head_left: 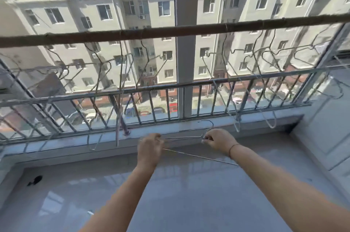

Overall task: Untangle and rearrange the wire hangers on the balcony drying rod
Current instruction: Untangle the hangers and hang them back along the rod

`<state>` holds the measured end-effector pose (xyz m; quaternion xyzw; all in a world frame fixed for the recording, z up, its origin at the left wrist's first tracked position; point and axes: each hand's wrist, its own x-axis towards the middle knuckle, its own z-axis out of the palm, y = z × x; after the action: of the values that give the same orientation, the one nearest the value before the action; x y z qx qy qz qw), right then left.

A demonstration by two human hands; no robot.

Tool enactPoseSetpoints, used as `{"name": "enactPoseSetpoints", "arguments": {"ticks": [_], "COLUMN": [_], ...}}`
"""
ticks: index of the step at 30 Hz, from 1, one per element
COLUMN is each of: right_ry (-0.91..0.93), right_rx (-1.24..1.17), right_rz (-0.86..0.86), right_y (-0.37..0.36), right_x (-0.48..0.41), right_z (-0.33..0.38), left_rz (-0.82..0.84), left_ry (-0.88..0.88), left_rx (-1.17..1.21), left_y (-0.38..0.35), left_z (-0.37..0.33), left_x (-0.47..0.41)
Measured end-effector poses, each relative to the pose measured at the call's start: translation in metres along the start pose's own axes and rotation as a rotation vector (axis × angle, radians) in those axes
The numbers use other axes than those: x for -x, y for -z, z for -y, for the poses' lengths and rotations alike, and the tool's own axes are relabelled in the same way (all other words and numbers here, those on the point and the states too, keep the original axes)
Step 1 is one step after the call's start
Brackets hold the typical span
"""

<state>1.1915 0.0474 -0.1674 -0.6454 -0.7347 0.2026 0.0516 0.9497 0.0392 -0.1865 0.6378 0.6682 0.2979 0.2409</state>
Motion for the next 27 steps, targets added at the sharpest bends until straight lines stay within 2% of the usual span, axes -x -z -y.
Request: {"name": "enactPoseSetpoints", "arguments": {"ticks": [1, 3, 8, 11, 16, 20, 27], "right_ry": [0.001, -0.007, -0.013, 0.0, 0.055, 0.104, 0.209], "right_rx": [-0.041, -0.166, -0.452, -0.552, -0.745, -0.893, -0.96], "right_rz": [-0.009, -0.034, -0.036, -0.078, -0.249, -0.469, -0.715], "right_y": [-0.004, -0.015, -0.029, -0.023, 0.005, 0.028, 0.088], "right_x": [0.001, 0.004, 0.008, 0.008, 0.008, 0.01, -0.006], "right_z": [-0.003, -0.007, 0.002, 0.014, 0.039, 0.063, 0.099], "left_rz": [-0.095, -0.155, 0.138, 0.124, -0.032, -0.066, -0.14], "left_ry": [-0.007, -0.017, 0.076, 0.109, 0.117, 0.039, -0.065], "left_rx": [0.009, 0.098, 0.324, 0.379, 0.443, 0.572, 0.68], "left_y": [-0.007, -0.025, -0.063, -0.066, -0.045, -0.019, 0.023], "left_z": [-0.008, -0.025, -0.06, -0.067, -0.079, -0.103, -0.147], "left_x": [0.009, 0.029, 0.067, 0.072, 0.065, 0.056, 0.023]}}
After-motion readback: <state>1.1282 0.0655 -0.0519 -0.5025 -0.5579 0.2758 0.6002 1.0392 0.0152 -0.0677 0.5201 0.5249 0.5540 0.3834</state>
